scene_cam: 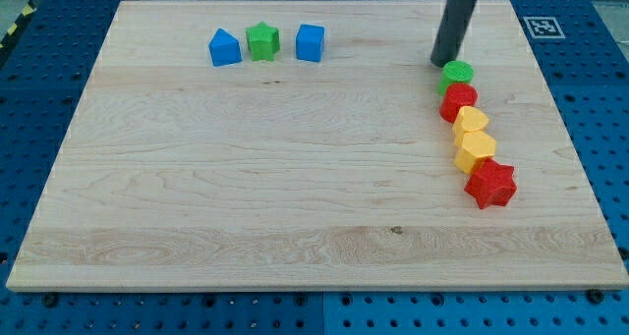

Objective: Slide blue cube towards the center right

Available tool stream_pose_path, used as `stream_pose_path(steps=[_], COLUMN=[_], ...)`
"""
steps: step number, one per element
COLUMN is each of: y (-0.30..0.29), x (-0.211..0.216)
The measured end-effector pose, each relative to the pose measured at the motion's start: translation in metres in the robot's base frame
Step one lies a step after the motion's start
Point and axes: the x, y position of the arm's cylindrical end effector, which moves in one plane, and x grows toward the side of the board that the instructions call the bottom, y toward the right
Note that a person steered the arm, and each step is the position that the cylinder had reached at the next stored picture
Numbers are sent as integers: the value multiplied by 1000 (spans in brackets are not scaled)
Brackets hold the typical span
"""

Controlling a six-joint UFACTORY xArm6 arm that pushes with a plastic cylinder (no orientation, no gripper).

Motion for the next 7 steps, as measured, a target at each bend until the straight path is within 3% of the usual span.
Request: stream_pose_path(steps=[2,3,4,7], y=[-122,-195,-221,-215], x=[-57,-62,-62,-34])
